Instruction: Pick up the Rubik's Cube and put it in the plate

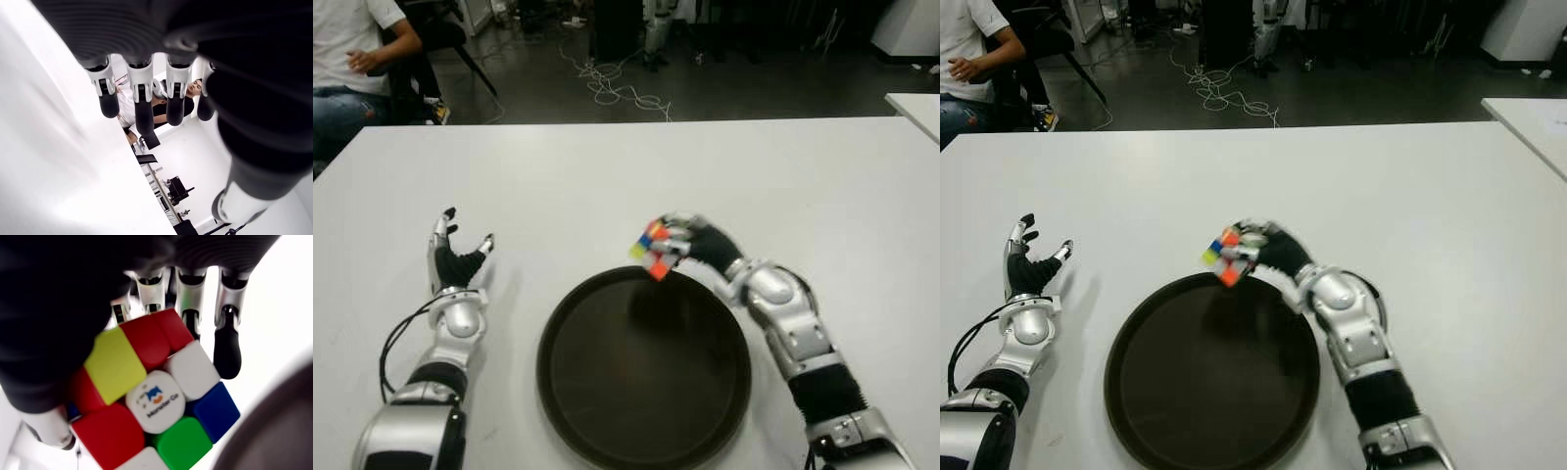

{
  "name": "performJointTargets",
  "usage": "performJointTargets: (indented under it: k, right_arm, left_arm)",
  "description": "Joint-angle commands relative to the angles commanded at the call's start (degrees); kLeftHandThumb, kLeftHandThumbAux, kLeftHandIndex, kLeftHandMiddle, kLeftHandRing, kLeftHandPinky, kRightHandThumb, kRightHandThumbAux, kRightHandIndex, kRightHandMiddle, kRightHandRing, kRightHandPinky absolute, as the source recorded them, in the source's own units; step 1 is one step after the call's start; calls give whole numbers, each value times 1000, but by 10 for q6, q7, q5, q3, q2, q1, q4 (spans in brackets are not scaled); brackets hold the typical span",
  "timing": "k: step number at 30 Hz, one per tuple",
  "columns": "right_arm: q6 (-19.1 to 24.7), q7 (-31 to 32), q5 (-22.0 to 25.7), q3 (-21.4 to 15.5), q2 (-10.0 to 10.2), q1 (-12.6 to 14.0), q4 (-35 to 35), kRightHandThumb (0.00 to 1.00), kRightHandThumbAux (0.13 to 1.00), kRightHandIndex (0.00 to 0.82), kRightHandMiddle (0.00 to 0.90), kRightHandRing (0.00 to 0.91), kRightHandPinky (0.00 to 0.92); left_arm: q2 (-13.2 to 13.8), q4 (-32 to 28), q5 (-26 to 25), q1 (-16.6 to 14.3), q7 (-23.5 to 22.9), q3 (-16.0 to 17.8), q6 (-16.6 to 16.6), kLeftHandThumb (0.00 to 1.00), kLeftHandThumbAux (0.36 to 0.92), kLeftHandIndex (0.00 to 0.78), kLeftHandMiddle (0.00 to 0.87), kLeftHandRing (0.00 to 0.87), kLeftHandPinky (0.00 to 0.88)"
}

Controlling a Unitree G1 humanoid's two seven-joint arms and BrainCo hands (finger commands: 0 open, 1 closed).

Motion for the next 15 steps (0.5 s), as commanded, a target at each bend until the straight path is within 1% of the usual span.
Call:
performJointTargets:
  k: [6,12,15]
  right_arm:
    - [1,41,7,14,-6,8,-19,696,722,439,807,808,803]
    - [-13,59,0,21,-14,11,-25,692,725,439,816,817,810]
    - [-21,64,-6,26,-18,11,-28,690,726,438,818,820,812]
  left_arm:
    - [0,-2,1,0,2,-1,3,0,769,143,158,164,152]
    - [0,-2,-1,1,3,-2,4,0,759,138,151,152,122]
    - [-1,-2,-3,1,3,0,3,0,762,138,152,154,134]
